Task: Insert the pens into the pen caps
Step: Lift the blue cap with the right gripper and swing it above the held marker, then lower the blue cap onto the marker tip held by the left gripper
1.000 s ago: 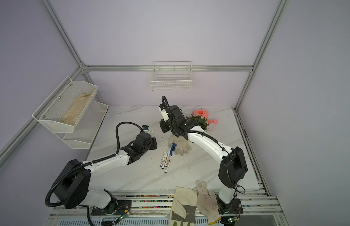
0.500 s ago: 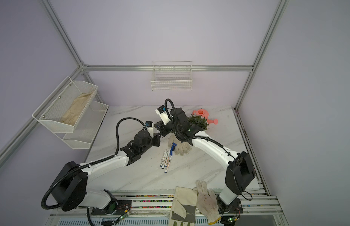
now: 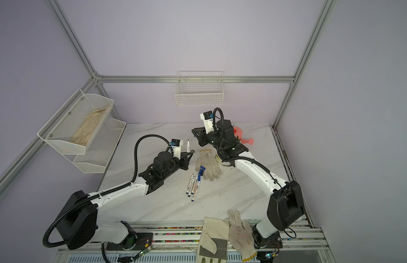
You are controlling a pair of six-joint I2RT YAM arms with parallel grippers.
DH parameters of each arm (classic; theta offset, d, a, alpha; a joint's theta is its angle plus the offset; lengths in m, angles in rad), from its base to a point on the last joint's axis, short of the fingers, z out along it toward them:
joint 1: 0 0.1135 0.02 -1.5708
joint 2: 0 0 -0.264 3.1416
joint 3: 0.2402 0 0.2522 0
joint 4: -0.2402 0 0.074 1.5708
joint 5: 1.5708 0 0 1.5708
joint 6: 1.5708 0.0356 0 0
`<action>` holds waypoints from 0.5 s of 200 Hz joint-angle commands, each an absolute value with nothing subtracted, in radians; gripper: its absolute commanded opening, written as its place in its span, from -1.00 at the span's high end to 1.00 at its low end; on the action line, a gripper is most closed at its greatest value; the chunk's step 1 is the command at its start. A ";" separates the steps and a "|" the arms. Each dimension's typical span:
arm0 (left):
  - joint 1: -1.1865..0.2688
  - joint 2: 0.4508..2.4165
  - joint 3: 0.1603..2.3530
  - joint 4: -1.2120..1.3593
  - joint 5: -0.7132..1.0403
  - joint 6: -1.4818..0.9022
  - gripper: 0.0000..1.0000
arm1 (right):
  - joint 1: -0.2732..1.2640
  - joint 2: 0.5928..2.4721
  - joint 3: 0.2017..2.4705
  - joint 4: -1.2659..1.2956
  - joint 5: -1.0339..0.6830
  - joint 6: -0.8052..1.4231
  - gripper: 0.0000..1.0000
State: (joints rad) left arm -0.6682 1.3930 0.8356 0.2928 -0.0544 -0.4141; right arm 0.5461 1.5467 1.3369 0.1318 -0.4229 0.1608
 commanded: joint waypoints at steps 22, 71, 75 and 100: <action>-0.678 1.376 0.804 0.364 -0.012 -0.374 1.00 | 0.548 1.559 1.332 0.213 -0.518 0.223 1.00; -0.681 1.378 0.800 0.376 -0.009 -0.374 1.00 | 0.548 1.571 1.324 0.240 -0.578 0.251 1.00; -0.680 1.378 0.800 0.376 -0.010 -0.373 1.00 | 0.548 1.574 1.321 0.241 -0.579 0.251 1.00; -0.682 1.375 0.796 0.383 -0.010 -0.374 1.00 | 0.549 1.587 1.318 0.241 -0.576 0.256 1.00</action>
